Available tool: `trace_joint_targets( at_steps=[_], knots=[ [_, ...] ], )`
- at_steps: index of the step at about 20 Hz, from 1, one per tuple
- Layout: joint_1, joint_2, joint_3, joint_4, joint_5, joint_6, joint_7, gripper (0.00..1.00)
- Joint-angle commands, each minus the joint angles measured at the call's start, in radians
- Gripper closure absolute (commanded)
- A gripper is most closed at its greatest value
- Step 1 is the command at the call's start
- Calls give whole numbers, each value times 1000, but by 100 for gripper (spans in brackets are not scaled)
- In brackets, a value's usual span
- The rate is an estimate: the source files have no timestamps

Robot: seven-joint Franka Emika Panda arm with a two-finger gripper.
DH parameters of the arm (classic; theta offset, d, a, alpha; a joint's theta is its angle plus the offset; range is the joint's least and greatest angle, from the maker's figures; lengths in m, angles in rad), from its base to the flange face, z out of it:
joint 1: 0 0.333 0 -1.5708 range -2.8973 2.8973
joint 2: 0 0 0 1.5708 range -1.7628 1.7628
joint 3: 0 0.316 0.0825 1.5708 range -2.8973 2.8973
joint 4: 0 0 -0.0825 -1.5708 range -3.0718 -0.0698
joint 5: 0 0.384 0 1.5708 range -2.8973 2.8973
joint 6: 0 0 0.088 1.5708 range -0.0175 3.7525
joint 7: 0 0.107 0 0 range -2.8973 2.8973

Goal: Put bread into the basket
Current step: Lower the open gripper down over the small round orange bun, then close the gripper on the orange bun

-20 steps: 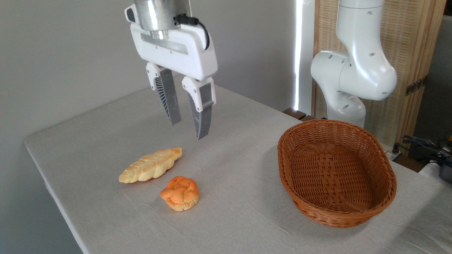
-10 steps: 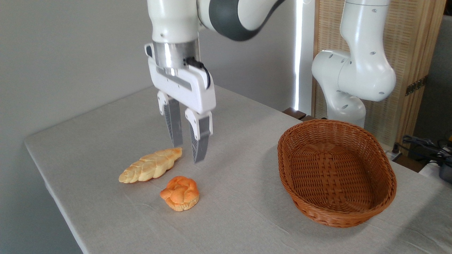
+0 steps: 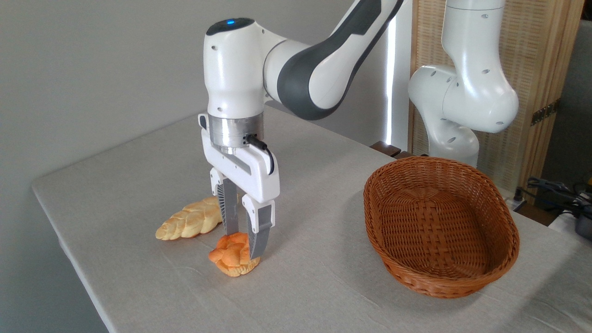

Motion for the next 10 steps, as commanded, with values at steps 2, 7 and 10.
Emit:
trace_joint_targets(
  at_steps=[2, 7, 10],
  knots=[
    [-4, 19, 3, -2, 15, 68, 0, 52],
    [-7, 51, -10, -2, 15, 65, 6, 98],
    [-7, 53, -10, -2, 15, 59, 8, 100]
  ],
)
